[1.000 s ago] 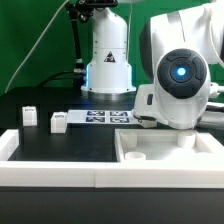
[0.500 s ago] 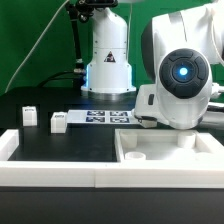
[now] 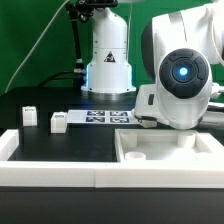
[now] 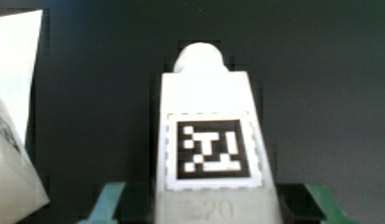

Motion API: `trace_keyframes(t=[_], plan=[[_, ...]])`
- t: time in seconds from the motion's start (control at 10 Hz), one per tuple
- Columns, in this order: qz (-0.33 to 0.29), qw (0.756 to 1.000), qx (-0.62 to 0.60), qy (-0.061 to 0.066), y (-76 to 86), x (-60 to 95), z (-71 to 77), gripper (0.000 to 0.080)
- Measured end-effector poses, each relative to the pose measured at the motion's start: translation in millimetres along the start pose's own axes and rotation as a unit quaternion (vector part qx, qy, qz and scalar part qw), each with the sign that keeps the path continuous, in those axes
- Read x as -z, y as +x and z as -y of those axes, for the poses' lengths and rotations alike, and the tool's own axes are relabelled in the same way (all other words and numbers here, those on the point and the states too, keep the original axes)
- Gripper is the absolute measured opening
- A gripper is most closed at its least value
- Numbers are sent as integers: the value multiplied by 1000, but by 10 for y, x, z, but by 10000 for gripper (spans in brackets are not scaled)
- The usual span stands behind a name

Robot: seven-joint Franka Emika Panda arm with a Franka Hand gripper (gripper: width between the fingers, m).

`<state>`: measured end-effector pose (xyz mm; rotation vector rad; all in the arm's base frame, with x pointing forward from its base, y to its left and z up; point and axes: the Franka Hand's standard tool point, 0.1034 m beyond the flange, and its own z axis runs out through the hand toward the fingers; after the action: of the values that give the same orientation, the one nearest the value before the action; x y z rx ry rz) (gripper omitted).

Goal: Assemble one leg

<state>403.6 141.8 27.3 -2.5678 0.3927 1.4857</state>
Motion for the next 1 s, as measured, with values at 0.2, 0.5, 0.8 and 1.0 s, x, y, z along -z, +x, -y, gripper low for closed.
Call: trace_keyframes(t=[0.2,0.5,0.8,1.0], plan=[[7,1000,9,-5,-286,261,15,291],[-30,999,13,2,-242,350,71,291],[-191,980,50,-7,-121,483,31,291],[-302,946,92,-78,-431,929,-15,292]])
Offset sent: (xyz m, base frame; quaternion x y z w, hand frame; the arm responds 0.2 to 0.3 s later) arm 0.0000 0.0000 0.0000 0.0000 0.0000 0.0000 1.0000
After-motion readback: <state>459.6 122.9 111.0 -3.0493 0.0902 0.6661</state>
